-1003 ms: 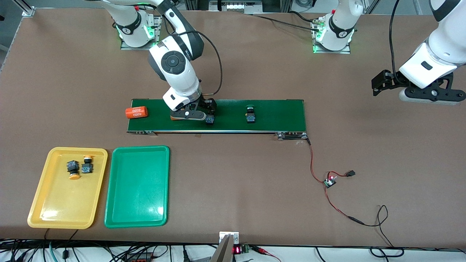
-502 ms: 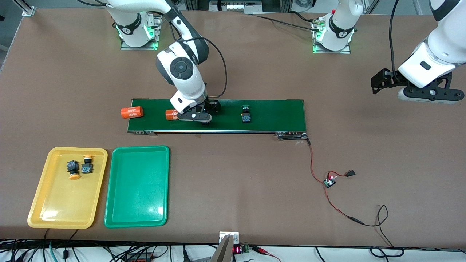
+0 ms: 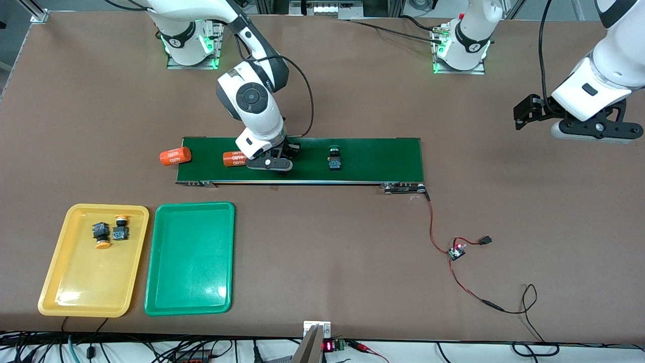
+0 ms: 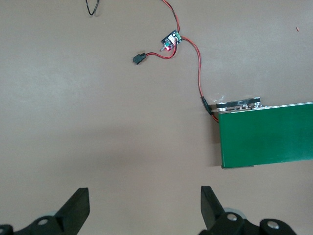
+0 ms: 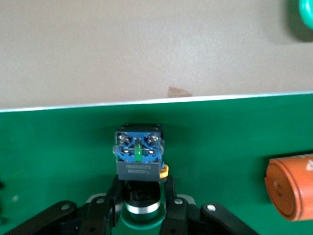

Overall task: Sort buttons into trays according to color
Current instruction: 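Carry the button into the green tray and open the right gripper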

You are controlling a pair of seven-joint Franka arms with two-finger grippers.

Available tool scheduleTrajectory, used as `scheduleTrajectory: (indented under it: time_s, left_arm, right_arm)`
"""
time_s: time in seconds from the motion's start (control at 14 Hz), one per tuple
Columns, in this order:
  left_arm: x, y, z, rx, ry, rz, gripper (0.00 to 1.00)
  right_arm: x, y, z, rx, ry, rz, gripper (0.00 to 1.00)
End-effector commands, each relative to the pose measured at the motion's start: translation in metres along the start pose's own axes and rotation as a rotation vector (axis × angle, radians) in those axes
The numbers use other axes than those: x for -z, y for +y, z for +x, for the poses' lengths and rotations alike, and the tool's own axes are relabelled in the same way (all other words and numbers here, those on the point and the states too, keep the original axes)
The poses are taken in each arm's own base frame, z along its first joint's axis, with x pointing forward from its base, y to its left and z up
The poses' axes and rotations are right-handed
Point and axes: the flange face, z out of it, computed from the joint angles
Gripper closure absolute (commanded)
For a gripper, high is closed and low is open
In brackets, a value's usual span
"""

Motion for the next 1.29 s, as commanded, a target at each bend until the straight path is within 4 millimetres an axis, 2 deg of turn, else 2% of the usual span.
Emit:
scheduleTrajectory:
  time_s: [0.0, 0.22, 0.29, 0.36, 0.65, 0.93, 1.22]
  left_arm:
    - [0.007, -0.006, -0.002, -0.011, -0.002, -0.018, 0.0]
    - [0.006, -0.006, -0.003, -0.01, -0.006, -0.019, 0.0]
    - [0.006, -0.006, -0.003, -0.01, -0.006, -0.018, 0.0]
    - [0.007, -0.005, -0.002, -0.011, -0.002, -0.017, 0.0]
    - [0.007, -0.004, -0.002, -0.013, -0.002, -0.018, 0.0]
    - [0.007, -0.005, -0.003, -0.011, -0.009, -0.018, 0.0]
    - [0.008, -0.005, -0.004, -0.01, -0.009, -0.018, 0.0]
  right_arm:
    - [0.054, 0.021, 0.028, 0.019, 0.024, -0.019, 1.0]
    - [0.126, 0.062, 0.091, 0.051, 0.004, -0.034, 1.0]
    - [0.14, 0.082, 0.111, 0.057, 0.023, -0.024, 1.0]
    - [0.142, 0.103, 0.127, 0.065, 0.031, -0.023, 1.0]
    - [0.118, 0.181, 0.181, 0.117, 0.044, -0.026, 1.0]
    - [0.049, 0.265, 0.224, 0.142, 0.089, -0.022, 0.99]
    - [-0.016, 0.301, 0.231, 0.16, 0.061, -0.037, 0.98]
